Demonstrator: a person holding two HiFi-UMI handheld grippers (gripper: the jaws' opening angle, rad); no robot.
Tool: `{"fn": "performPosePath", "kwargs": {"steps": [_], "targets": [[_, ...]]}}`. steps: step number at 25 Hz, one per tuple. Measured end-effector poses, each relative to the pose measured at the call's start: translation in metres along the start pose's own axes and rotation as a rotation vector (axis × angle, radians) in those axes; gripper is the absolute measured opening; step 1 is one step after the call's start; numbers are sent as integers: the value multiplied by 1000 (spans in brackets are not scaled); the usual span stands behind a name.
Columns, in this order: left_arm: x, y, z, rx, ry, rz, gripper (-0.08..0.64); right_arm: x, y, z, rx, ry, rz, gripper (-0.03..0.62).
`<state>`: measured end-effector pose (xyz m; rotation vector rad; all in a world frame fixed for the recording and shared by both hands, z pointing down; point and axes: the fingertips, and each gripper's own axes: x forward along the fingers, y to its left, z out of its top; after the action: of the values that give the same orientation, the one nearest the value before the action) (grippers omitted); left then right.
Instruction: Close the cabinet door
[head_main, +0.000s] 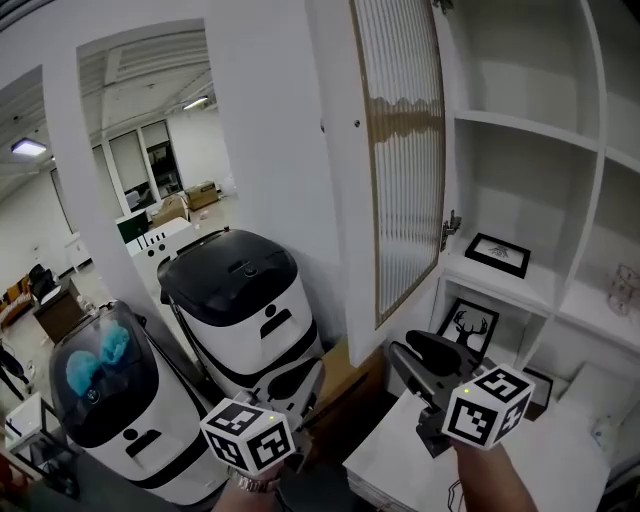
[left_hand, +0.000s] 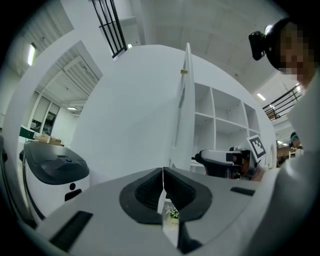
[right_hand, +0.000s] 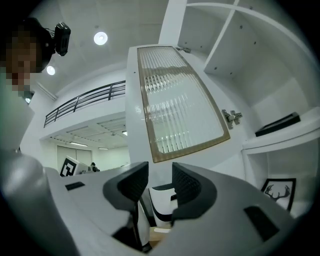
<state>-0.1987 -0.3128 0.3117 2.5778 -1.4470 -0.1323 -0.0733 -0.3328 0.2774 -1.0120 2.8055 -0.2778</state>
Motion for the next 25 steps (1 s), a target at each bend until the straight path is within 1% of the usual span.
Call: {"fn": "performPosePath", "kwargs": {"steps": [5, 10, 11, 12, 13, 16, 19, 21, 22, 25], "targets": [[4, 18, 5, 4, 8, -97, 8, 21, 26, 2, -79, -16, -49, 179], [10, 24, 5, 14, 18, -200, 8, 30, 40, 2, -160, -24, -151, 210], [11, 25, 6, 15, 19, -219, 19, 31, 43, 1, -171, -20, -165, 219], [12, 25, 7, 16, 20, -237, 51, 33, 47, 0, -185, -15, -180, 222], [12, 26, 7, 17, 21, -254, 57, 35, 50, -1, -204, -10, -199, 228], [10, 25, 8, 17, 22, -304, 60, 39, 48, -7, -275, 19, -285, 229], [7, 28, 5, 16, 35, -335, 60, 42, 39, -15, -307, 45, -360, 227], [5, 32, 3, 13, 43, -344, 60, 45, 38, -20, -307, 50, -369, 204], [5, 34, 2, 11, 46, -350, 60, 45, 38, -21, -305, 49, -368, 176], [6, 34, -1, 5, 51, -376, 60, 45, 40, -21, -305, 46, -373, 172]]}}
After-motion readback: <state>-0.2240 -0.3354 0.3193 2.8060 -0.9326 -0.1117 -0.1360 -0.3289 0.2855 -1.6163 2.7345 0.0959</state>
